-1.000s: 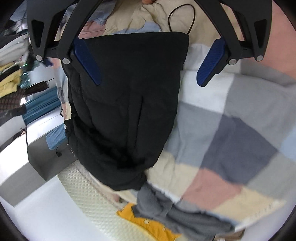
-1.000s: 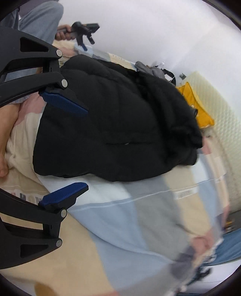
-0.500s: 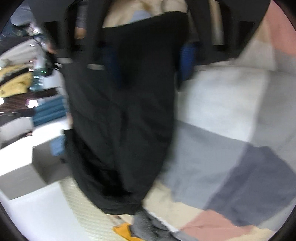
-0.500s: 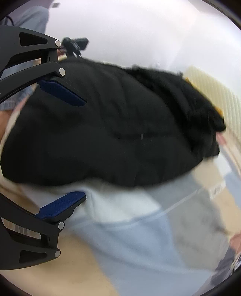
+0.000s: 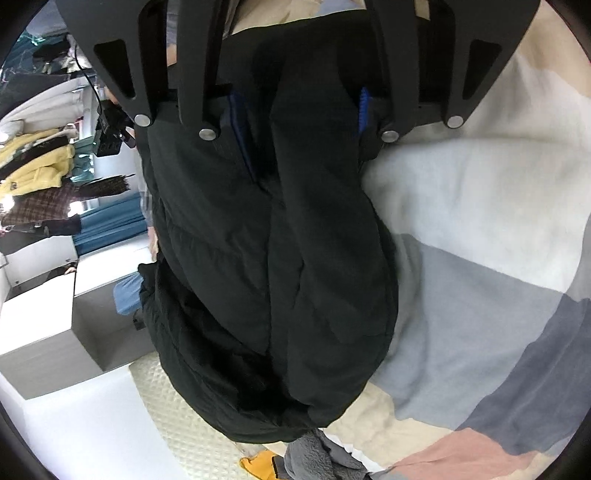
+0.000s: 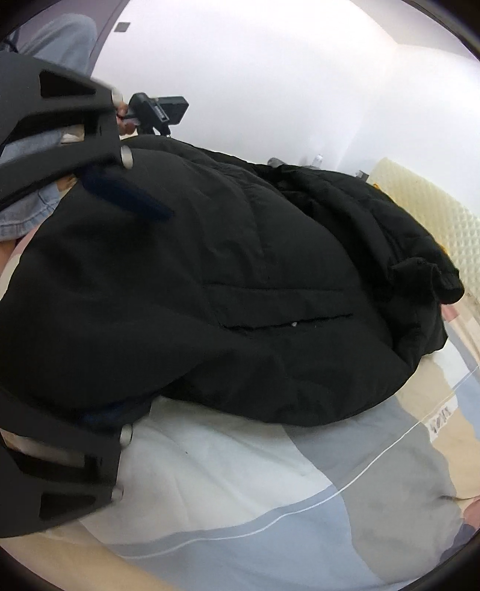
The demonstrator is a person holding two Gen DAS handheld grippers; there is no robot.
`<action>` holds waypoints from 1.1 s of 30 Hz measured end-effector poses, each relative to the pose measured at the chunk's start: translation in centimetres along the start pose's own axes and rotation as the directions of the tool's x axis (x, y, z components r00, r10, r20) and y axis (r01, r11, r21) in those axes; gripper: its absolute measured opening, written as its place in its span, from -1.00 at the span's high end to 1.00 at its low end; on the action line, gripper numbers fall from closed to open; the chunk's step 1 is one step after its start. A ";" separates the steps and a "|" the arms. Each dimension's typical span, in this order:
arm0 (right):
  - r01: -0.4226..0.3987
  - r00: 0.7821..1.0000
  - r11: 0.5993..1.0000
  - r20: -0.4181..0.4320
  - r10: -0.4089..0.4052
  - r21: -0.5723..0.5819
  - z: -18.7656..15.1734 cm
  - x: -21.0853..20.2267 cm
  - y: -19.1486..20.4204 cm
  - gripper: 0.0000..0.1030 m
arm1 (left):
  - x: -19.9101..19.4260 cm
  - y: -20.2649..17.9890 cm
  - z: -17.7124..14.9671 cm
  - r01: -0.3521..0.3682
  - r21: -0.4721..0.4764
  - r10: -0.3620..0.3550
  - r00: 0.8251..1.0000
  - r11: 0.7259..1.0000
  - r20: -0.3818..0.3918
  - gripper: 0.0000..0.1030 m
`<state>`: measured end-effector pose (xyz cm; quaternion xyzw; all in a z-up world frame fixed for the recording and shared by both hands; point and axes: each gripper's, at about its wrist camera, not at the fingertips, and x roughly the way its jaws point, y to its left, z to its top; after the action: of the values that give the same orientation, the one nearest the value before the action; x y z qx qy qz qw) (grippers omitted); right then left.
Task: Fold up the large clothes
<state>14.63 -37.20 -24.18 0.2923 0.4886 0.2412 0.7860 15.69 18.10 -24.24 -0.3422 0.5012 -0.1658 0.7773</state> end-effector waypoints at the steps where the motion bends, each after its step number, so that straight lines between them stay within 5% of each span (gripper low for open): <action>1: -0.019 1.000 1.000 0.013 0.019 0.003 0.1 -0.4 0.3 0.03 | -0.1 -0.3 0.1 -0.002 0.001 0.002 1.000 1.000 0.005 0.14; 4: 0.035 0.998 0.999 0.048 -0.034 -0.033 0.6 -1.6 2.2 0.82 | -0.7 -1.6 0.1 -0.016 0.012 0.016 1.000 1.000 0.026 0.49; 8: 0.082 0.990 0.989 0.124 -0.066 -0.125 2.2 -4.1 6.2 0.86 | -2.1 -3.6 -0.1 -0.069 0.041 0.066 0.995 0.997 0.069 0.87; 11: 0.082 0.979 0.985 0.198 -0.051 -0.153 3.8 -6.8 9.3 0.88 | -4.7 -5.8 0.5 -0.041 0.051 0.033 0.988 0.998 0.152 0.95; 19: 0.074 0.943 0.976 0.334 -0.002 -0.205 5.7 -12.7 15.0 0.89 | -11.3 -10.7 2.5 0.012 0.060 -0.027 0.966 0.998 0.258 0.97; 25: -0.012 0.915 0.977 0.391 0.096 -0.213 5.3 -16.8 17.1 0.89 | -16.9 -10.5 3.5 0.144 0.024 -0.144 0.937 0.989 0.319 0.97; 31: -0.062 0.890 0.964 0.423 0.171 -0.259 5.3 -21.8 19.6 0.89 | -21.0 -11.2 3.4 0.153 0.048 -0.160 0.943 0.987 0.291 0.96; 33: -0.080 0.853 0.952 0.473 0.219 -0.296 5.1 -24.0 20.6 0.92 | -22.5 -11.7 3.4 0.155 0.049 -0.162 0.943 0.987 0.289 0.96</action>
<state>7.60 -39.60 7.02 0.2742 0.2067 0.2813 0.8961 9.77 24.58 -0.20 -0.3919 0.3495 -0.1818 0.8314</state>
